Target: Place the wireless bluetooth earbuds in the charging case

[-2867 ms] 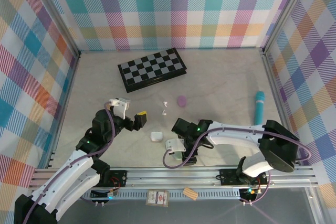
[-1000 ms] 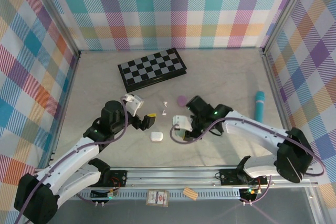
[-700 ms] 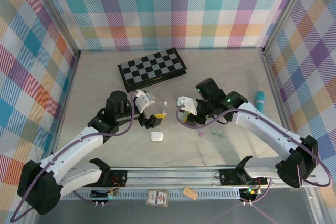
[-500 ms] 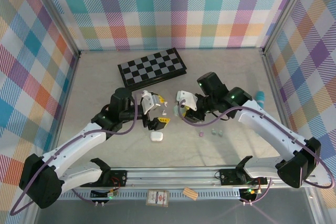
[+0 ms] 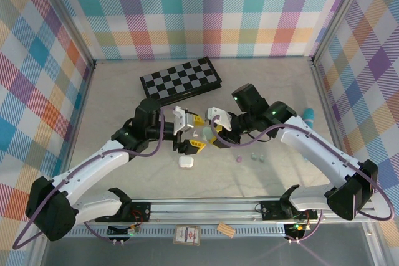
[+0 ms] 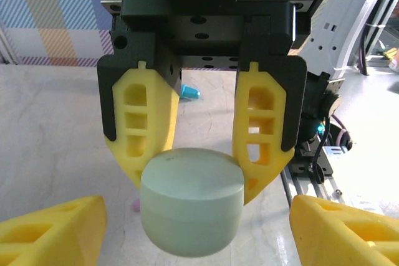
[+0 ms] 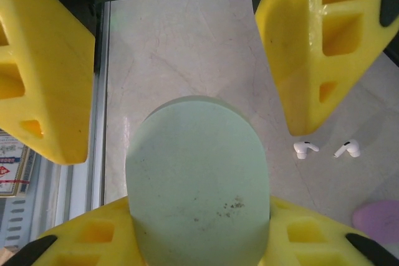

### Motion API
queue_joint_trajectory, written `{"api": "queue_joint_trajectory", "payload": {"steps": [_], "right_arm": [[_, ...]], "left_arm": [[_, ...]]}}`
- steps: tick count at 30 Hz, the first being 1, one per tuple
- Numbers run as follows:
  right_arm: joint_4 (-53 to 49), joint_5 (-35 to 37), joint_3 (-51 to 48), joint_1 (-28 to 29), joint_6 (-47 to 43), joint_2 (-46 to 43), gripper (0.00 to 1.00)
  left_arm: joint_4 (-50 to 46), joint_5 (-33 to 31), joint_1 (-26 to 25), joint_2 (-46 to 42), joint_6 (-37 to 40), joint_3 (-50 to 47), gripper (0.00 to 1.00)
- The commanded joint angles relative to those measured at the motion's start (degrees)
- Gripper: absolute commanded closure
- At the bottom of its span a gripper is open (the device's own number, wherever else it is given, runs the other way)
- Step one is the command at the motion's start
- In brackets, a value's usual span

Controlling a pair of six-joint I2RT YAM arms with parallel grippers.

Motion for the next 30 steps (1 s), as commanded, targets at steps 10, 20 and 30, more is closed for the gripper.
{"api": "queue_joint_trajectory", "payload": {"steps": [10, 20, 30], "right_arm": [[0.01, -3.59, 2.90, 0.89, 0.10, 0.73, 0.76], [-0.61, -3.23, 3.13, 1.78, 0.03, 0.78, 0.76], [-1.55, -0.43, 2.55, 2.22, -1.03, 1.55, 0.76]], "left_arm": [[-1.18, 2.23, -1.63, 1.32, 1.70, 1.88, 0.37], [-1.63, 1.87, -1.80, 0.91, 1.81, 1.80, 0.48], [-2.39, 2.62, -1.80, 1.13, 1.79, 2.19, 0.58]]}}
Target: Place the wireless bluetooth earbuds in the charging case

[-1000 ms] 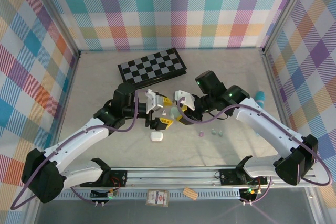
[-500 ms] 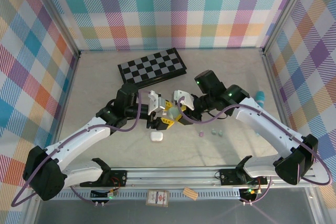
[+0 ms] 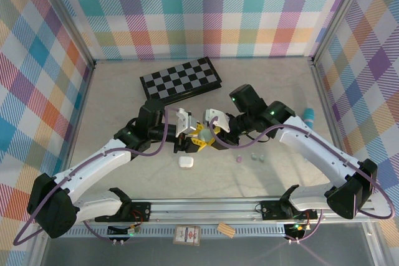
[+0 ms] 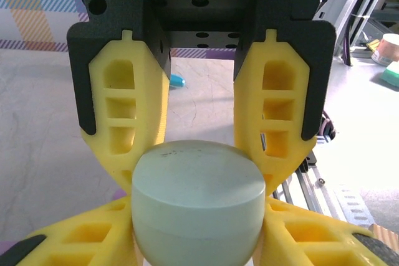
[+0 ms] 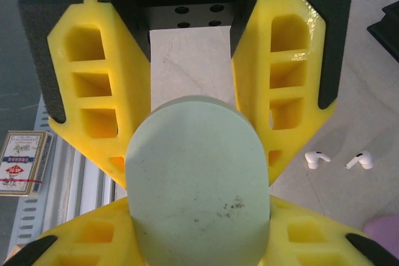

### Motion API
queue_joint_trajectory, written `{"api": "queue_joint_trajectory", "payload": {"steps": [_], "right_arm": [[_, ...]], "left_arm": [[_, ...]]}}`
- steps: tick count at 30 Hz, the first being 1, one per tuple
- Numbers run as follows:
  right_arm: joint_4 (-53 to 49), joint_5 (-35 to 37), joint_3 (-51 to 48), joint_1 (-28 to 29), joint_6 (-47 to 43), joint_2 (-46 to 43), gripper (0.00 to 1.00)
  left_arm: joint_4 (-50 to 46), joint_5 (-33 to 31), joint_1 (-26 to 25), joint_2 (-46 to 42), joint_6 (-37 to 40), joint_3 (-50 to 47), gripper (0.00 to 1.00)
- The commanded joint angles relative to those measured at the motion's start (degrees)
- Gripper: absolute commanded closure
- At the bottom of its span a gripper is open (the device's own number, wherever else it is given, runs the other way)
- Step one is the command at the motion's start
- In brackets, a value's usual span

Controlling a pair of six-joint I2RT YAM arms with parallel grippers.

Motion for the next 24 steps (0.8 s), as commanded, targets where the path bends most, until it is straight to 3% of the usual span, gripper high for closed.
{"api": "queue_joint_trajectory", "payload": {"steps": [1, 10, 17, 24], "right_arm": [[-0.59, 0.01, 1.37, 0.71, -0.90, 1.13, 0.76], [-0.24, 1.25, 1.04, 0.70, -1.10, 0.45, 0.67], [0.97, 1.73, 0.18, -0.08, 0.04, -1.93, 0.43], [2.49, 1.64, -0.12, -1.56, 2.12, -3.26, 0.34]], "left_arm": [[0.45, 2.34, -0.69, -0.02, 0.91, 1.92, 0.60], [0.16, 3.17, -0.69, 0.52, 0.89, 2.03, 0.67], [1.45, 1.95, -0.68, -0.35, 0.56, 0.10, 0.67], [4.47, 1.95, -0.62, -0.61, -1.35, -1.56, 0.67]]}}
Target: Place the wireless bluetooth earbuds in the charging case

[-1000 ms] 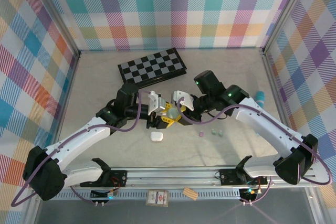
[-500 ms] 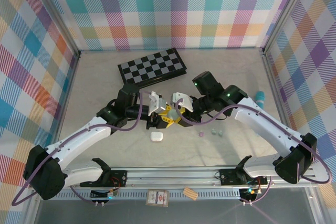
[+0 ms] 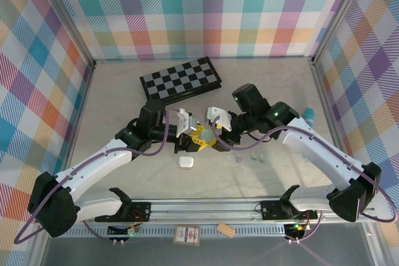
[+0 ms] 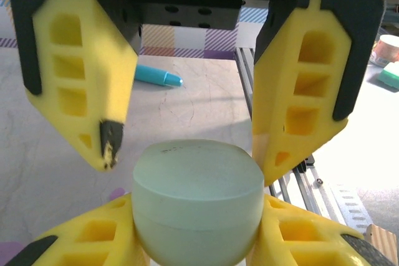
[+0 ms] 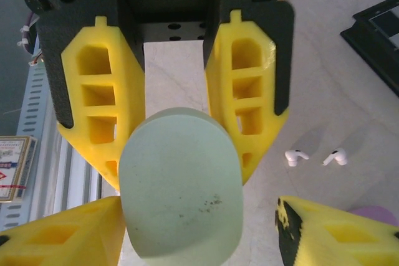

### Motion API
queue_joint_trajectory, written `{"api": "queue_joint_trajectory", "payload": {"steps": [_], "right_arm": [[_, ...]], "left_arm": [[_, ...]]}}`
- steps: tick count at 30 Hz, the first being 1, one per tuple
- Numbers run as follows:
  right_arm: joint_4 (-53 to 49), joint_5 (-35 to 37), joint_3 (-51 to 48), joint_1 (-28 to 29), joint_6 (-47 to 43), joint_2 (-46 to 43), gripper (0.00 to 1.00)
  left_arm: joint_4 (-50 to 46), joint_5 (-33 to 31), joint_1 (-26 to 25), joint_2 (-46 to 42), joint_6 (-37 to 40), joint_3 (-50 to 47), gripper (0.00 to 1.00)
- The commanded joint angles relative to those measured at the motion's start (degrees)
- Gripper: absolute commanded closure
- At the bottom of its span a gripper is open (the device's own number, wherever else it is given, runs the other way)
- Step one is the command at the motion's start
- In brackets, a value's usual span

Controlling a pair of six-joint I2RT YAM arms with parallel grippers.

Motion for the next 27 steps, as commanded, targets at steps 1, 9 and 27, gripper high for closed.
{"api": "queue_joint_trajectory", "payload": {"steps": [1, 9, 27], "right_arm": [[1.45, -0.56, -0.13, -0.72, 1.53, -1.30, 0.33], [3.61, 1.81, -0.09, -1.88, 4.28, -2.15, 0.33], [9.06, 6.68, -1.34, -3.91, 9.46, -4.20, 0.25]], "left_arm": [[2.81, 1.55, -0.61, -1.24, -0.65, -0.95, 0.67], [2.72, 0.83, -0.56, -2.34, -0.65, -1.78, 0.67], [6.99, 0.83, -0.56, -3.12, -3.58, -3.81, 0.67]]}}
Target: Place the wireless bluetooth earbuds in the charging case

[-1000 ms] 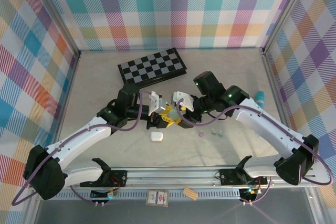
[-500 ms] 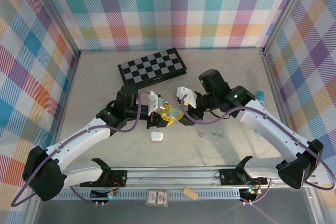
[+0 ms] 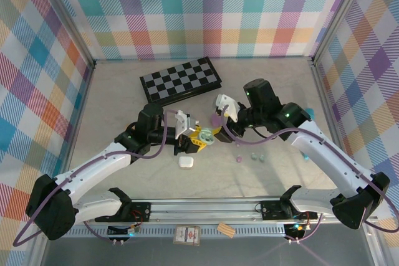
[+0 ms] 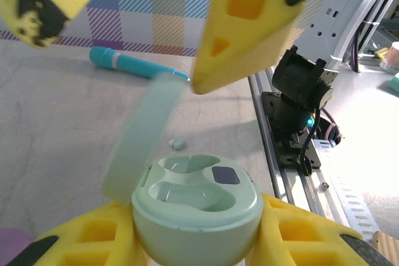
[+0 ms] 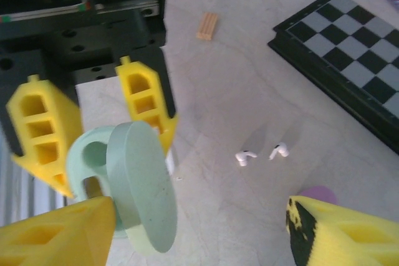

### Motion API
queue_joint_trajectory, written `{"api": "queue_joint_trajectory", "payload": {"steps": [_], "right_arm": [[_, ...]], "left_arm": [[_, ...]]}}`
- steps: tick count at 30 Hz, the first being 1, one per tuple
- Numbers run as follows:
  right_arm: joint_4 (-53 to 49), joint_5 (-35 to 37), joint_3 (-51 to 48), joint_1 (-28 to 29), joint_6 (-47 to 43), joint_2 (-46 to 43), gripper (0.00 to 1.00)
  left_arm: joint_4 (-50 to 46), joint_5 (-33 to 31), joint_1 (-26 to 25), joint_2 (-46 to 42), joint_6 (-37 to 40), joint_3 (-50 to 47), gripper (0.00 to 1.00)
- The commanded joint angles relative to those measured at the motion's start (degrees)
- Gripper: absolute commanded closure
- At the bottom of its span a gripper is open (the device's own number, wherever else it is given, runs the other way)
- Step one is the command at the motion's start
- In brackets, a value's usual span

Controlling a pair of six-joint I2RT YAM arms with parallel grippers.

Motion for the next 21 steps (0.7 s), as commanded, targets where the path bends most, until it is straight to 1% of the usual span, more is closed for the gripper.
{"api": "queue_joint_trajectory", "payload": {"steps": [1, 6, 10, 12, 16, 18, 20, 21], "right_arm": [[3.68, 1.79, -1.19, -0.42, 1.76, -0.83, 0.23], [4.36, 0.11, -1.68, -0.43, 2.04, -1.78, 0.18], [7.13, -5.56, -4.38, -0.59, 1.56, -6.00, 0.11], [9.55, -8.28, -5.95, -1.25, 3.29, -8.65, 0.10], [15.64, -11.75, -9.37, -5.43, 10.00, -13.81, 0.07], [19.55, -12.12, -11.93, -8.47, 14.20, -16.61, 0.06], [22.99, -9.65, -14.65, -11.86, 19.09, -18.89, 0.06], [25.02, -5.22, -16.41, -13.61, 23.78, -20.01, 0.06]], "left_arm": [[2.98, 2.53, -0.54, -1.34, -0.57, -0.31, 0.67], [3.97, 2.66, -0.52, -0.78, -1.16, -0.18, 0.67], [6.96, 2.21, -0.24, 0.10, -2.70, -0.91, 0.67], [10.06, 1.78, -0.01, 0.73, -4.18, -1.55, 0.67], [14.97, 0.99, 0.39, 1.83, -6.52, -2.26, 0.67], [16.70, 0.92, 0.44, 2.22, -7.39, -2.42, 0.67], [17.27, 1.02, 0.52, 2.33, -7.81, -2.36, 0.67], [17.28, 1.08, 0.65, 2.32, -7.87, -2.34, 0.67]]}}
